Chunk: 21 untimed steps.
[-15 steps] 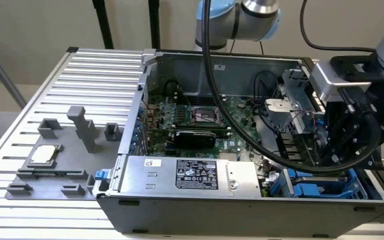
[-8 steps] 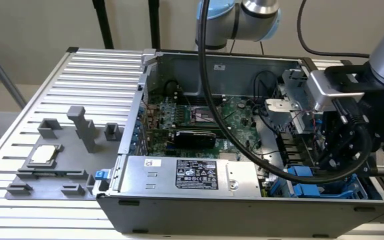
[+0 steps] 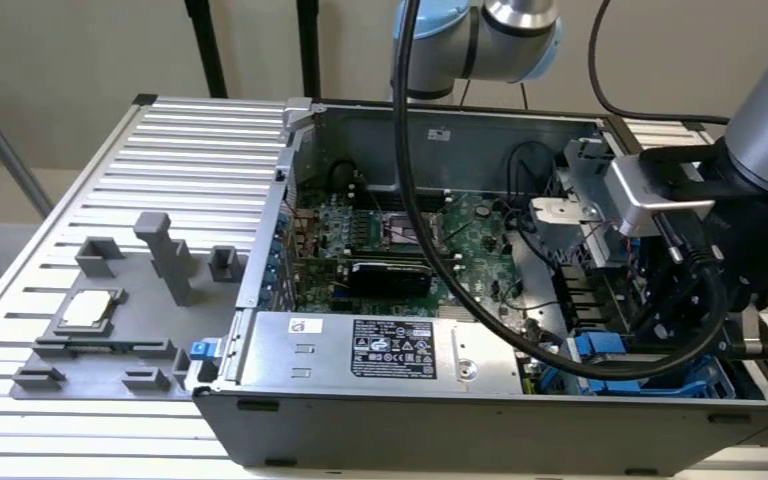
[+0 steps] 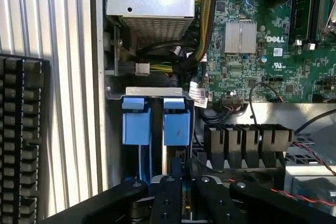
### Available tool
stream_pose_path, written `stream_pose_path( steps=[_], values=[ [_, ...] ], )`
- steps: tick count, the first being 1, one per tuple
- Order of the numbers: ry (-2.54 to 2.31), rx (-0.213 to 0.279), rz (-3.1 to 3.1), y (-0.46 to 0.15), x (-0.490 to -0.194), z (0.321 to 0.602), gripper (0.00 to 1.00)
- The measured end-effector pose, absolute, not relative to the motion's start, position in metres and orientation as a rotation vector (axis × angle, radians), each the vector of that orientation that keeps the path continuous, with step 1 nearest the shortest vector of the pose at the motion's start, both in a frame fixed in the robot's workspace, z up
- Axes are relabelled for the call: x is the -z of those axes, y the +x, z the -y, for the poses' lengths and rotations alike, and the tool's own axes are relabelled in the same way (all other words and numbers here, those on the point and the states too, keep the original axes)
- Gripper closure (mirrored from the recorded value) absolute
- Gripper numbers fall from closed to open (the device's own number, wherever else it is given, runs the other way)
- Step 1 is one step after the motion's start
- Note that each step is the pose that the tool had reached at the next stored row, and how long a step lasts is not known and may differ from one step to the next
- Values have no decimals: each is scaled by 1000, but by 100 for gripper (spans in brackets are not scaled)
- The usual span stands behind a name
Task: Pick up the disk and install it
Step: 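Insert the second disk wire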
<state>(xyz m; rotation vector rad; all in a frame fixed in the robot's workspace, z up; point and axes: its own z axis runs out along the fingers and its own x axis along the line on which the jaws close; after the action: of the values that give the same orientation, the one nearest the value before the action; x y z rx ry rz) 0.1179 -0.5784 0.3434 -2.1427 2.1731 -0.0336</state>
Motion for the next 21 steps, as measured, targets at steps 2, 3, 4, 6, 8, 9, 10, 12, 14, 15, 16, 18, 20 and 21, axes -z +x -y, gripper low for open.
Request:
stream_pose_path(
  steps=[2, 3, 4, 6, 8, 9, 10, 12, 14, 15, 16, 18, 20, 21],
  values=[
    [-2142, 32, -2172, 118, -343, 578, 100],
    [-2141, 31, -2172, 118, -343, 578, 100],
    [-2140, 29, -2171, 118, -343, 578, 100],
    [-2139, 27, -2170, 118, -343, 578, 100],
    [-2138, 25, -2169, 118, -343, 578, 100],
    [-2138, 25, -2169, 118, -343, 578, 100],
    [-2138, 25, -2169, 118, -343, 578, 100],
    [-2138, 25, -2169, 118, -342, 578, 100],
    [-2138, 25, -2169, 118, -342, 578, 100],
    [-2138, 25, -2169, 118, -342, 578, 100],
    [-2138, 25, -2169, 118, -342, 578, 100],
    [-2138, 25, -2169, 118, -341, 578, 100],
    [-2138, 25, -2169, 119, -341, 578, 100],
    [-2138, 25, -2169, 119, -341, 578, 100]
  ],
)
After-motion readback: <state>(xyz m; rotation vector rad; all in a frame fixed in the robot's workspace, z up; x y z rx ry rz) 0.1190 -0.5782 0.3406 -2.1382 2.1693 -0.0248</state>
